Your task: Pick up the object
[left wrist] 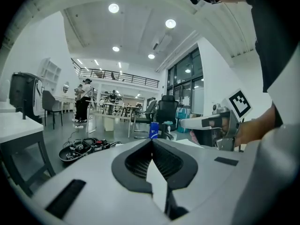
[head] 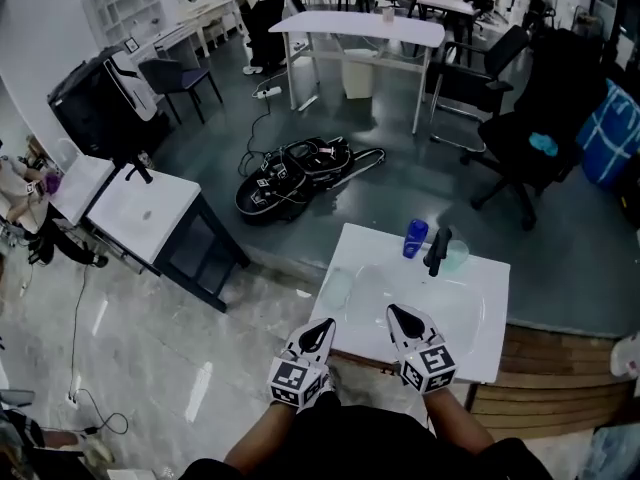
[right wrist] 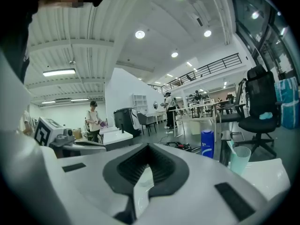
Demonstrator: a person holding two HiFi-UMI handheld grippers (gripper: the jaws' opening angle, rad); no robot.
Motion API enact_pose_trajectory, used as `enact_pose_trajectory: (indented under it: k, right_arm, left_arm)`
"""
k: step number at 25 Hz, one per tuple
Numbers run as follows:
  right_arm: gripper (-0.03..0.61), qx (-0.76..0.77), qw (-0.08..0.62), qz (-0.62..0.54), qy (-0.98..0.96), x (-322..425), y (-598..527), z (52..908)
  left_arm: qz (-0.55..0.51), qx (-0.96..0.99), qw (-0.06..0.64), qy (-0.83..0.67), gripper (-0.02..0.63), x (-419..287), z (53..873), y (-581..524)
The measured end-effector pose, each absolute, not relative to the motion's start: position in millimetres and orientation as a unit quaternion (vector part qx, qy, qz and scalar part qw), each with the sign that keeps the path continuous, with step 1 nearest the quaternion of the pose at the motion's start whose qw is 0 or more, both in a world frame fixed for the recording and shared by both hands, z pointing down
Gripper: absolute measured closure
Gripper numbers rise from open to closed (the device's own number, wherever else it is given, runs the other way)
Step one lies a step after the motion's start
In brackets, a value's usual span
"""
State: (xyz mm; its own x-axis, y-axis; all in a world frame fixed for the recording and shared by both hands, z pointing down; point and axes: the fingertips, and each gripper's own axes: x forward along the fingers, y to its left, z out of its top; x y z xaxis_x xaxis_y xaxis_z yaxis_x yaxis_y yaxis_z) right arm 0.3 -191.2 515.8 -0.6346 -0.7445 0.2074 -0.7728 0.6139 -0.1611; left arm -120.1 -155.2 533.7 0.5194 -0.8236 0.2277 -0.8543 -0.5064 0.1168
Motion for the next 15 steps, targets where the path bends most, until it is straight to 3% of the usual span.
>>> enact_pose_trajectory:
  k: [15]
  right_arm:
    - [0.560, 0.499, 0.044, 0.141, -0.854, -33.8, -243.0, 522.2]
  left_arm:
    - [0.089, 0.908, 0.114, -0.393, 0.600, -140.1, 547.9, -205.9]
